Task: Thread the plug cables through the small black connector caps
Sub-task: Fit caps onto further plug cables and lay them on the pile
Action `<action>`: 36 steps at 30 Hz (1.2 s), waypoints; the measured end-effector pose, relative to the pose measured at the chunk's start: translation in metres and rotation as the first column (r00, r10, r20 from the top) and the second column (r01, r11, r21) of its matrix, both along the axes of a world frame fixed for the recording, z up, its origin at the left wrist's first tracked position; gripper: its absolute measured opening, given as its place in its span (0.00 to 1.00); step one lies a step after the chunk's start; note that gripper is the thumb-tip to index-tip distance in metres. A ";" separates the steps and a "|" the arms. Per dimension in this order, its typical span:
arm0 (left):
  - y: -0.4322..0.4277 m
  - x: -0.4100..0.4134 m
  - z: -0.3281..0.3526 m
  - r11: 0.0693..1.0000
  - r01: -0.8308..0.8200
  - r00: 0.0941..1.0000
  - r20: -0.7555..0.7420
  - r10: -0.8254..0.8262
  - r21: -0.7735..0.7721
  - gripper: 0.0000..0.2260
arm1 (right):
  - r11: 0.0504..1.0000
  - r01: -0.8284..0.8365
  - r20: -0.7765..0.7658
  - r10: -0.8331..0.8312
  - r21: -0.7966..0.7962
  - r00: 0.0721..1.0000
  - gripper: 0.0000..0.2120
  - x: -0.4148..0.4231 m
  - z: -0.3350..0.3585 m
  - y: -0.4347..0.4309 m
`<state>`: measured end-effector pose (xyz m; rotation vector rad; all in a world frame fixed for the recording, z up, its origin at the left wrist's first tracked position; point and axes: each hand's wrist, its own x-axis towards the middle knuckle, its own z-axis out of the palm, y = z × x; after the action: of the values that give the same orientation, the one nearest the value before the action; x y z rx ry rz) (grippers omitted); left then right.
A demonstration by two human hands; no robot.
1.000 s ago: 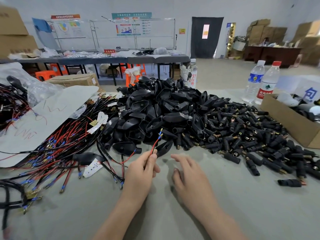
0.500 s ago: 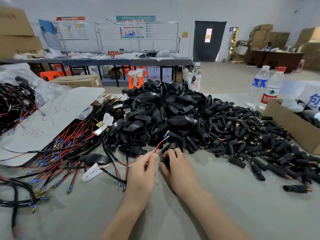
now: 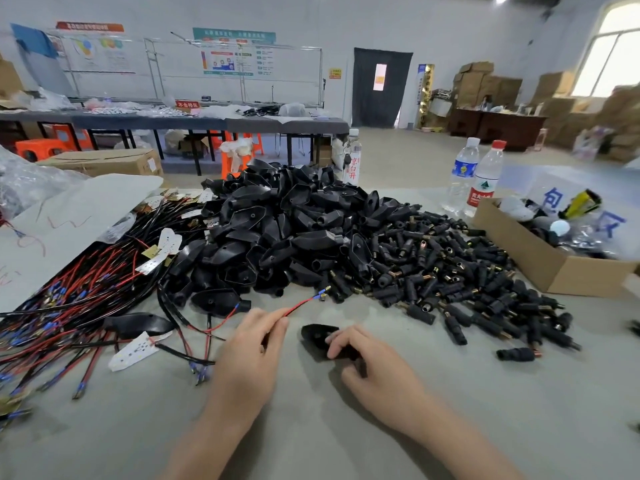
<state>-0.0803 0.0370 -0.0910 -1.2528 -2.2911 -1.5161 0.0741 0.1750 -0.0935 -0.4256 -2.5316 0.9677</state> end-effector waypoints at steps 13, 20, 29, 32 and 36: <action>-0.002 0.009 0.007 0.999 0.030 0.985 -0.170 -0.027 0.014 0.08 | 0.977 -0.004 -0.137 -0.026 -0.211 0.990 0.16 0.001 0.001 0.014; -0.002 0.016 0.008 0.999 0.027 0.974 -0.226 -0.032 -0.027 0.09 | 0.941 -0.028 -0.104 -0.007 -0.338 0.995 0.14 0.001 -0.001 0.016; -0.001 0.015 0.008 0.994 0.026 0.980 -0.195 -0.047 -0.105 0.05 | 0.905 -0.033 -0.201 -0.058 -0.425 0.978 0.18 0.005 0.008 0.020; -0.002 0.015 0.006 0.989 0.014 0.982 -0.185 -0.041 -0.145 0.06 | 0.901 -0.008 -0.207 -0.091 -0.434 0.974 0.19 0.005 0.008 0.020; -0.003 0.015 0.006 0.985 0.043 0.985 -0.160 -0.071 -0.167 0.06 | 0.896 0.035 -0.200 -0.136 -0.443 0.970 0.20 0.003 0.008 0.021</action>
<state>-0.0653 0.0341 -0.0847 -1.4382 -2.3270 -1.2088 0.0775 0.1962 -0.0856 -0.5158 -2.0647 1.4654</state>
